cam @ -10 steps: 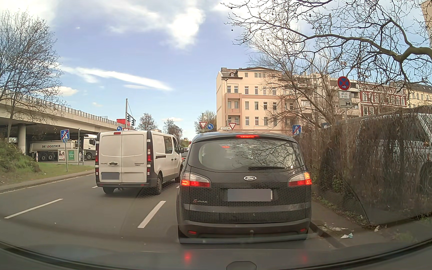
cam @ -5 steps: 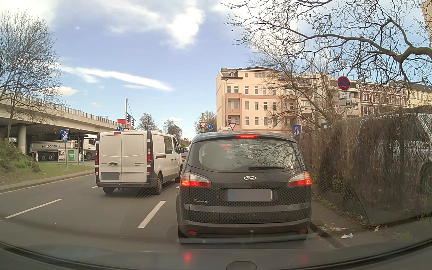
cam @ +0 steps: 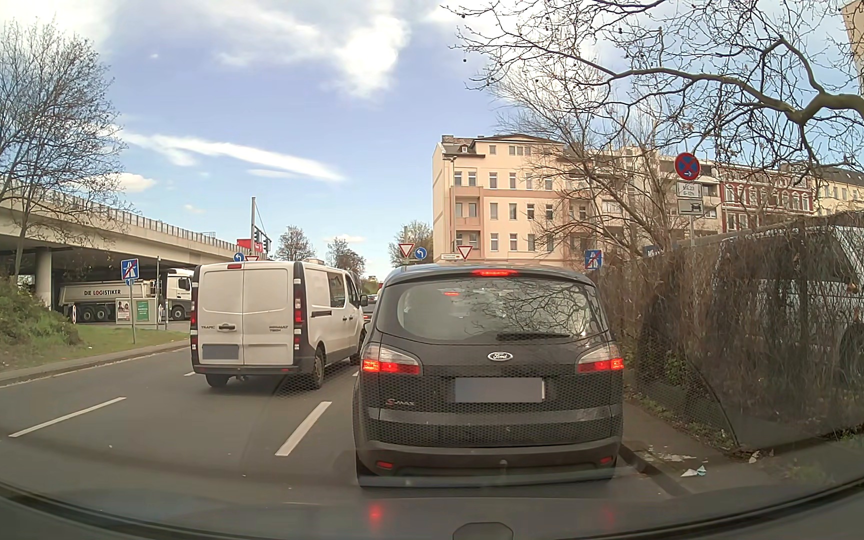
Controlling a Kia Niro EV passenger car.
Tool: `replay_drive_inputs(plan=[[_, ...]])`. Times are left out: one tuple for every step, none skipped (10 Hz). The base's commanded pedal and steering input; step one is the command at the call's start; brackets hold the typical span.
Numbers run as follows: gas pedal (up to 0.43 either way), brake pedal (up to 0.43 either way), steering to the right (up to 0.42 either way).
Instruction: Follow the waypoints while adhering to traffic rules and regulations
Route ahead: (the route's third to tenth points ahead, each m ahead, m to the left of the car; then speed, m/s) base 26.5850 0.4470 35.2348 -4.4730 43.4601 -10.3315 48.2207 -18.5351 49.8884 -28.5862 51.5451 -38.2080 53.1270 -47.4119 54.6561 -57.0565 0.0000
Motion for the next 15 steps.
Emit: replay_drive_inputs(plan=[[0.0, 0.396, -0.012], [0.0, 0.396, -0.012], [0.0, 0.396, -0.013], [0.0, 0.396, -0.013], [0.0, 0.396, -0.012], [0.0, 0.396, -0.012], [0.0, 0.396, -0.012], [0.0, 0.396, -0.012], [0.0, 0.396, -0.013], [0.0, 0.396, -0.012], [0.0, 0.396, -0.012], [0.0, 0.396, -0.013], [0.0, 0.396, -0.013], [0.0, 0.396, -0.012], [0.0, 0.396, -0.013]])
